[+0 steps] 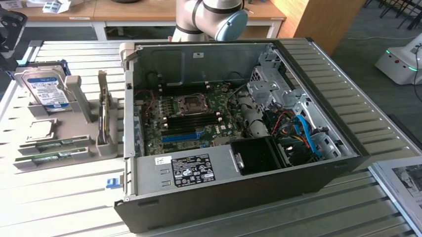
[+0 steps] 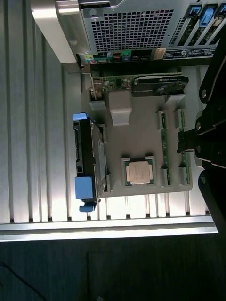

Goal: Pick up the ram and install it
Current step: 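Pick up the ram and move it above insertion slot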

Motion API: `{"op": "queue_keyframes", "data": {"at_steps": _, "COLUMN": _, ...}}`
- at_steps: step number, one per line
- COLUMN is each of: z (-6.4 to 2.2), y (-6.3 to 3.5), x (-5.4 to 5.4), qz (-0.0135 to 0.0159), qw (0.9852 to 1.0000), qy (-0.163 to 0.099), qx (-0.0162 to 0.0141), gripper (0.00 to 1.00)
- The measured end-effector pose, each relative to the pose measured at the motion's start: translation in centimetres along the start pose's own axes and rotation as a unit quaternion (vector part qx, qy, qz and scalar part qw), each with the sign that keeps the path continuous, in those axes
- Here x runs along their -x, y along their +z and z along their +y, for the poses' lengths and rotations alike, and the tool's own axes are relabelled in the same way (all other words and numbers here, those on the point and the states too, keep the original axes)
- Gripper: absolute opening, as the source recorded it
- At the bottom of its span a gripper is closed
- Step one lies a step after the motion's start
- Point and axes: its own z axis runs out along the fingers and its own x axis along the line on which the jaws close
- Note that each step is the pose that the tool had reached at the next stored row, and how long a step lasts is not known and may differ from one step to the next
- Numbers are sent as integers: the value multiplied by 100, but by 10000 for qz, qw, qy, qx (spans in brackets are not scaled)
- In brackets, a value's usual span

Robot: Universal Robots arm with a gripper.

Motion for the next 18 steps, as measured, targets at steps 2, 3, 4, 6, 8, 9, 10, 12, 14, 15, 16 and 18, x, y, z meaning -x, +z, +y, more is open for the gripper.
{"op": "queue_keyframes", "data": {"at_steps": 2, "z": 0, "y": 0, "x": 0, "qz": 0, "qw": 10000, "qy": 0, "qx": 0, "gripper": 10}}
{"op": "queue_keyframes", "data": {"at_steps": 3, "z": 0, "y": 0, "x": 0, "qz": 0, "qw": 10000, "qy": 0, "qx": 0, "gripper": 10}}
{"op": "queue_keyframes", "data": {"at_steps": 4, "z": 0, "y": 0, "x": 0, "qz": 0, "qw": 10000, "qy": 0, "qx": 0, "gripper": 10}}
{"op": "queue_keyframes", "data": {"at_steps": 6, "z": 0, "y": 0, "x": 0, "qz": 0, "qw": 10000, "qy": 0, "qx": 0, "gripper": 10}}
{"op": "queue_keyframes", "data": {"at_steps": 8, "z": 0, "y": 0, "x": 0, "qz": 0, "qw": 10000, "qy": -3, "qx": 0, "gripper": 10}}
{"op": "queue_keyframes", "data": {"at_steps": 9, "z": 0, "y": 0, "x": 0, "qz": 0, "qw": 10000, "qy": -7, "qx": 0, "gripper": 10}}
{"op": "queue_keyframes", "data": {"at_steps": 10, "z": 0, "y": 0, "x": 0, "qz": 1, "qw": 10000, "qy": -16, "qx": 0, "gripper": 10}}
{"op": "queue_keyframes", "data": {"at_steps": 12, "z": 0, "y": 0, "x": 0, "qz": 2, "qw": 10000, "qy": -47, "qx": 1, "gripper": 10}}
{"op": "queue_keyframes", "data": {"at_steps": 14, "z": 0, "y": 0, "x": -1, "qz": 5, "qw": 9999, "qy": -100, "qx": 2, "gripper": 10}}
{"op": "queue_keyframes", "data": {"at_steps": 15, "z": 0, "y": 0, "x": -1, "qz": 6, "qw": 9999, "qy": -136, "qx": 3, "gripper": 10}}
{"op": "queue_keyframes", "data": {"at_steps": 16, "z": 0, "y": 0, "x": -1, "qz": 8, "qw": 9998, "qy": -176, "qx": 4, "gripper": 10}}
{"op": "queue_keyframes", "data": {"at_steps": 18, "z": 0, "y": 0, "x": 0, "qz": 12, "qw": 9996, "qy": -275, "qx": 6, "gripper": 10}}
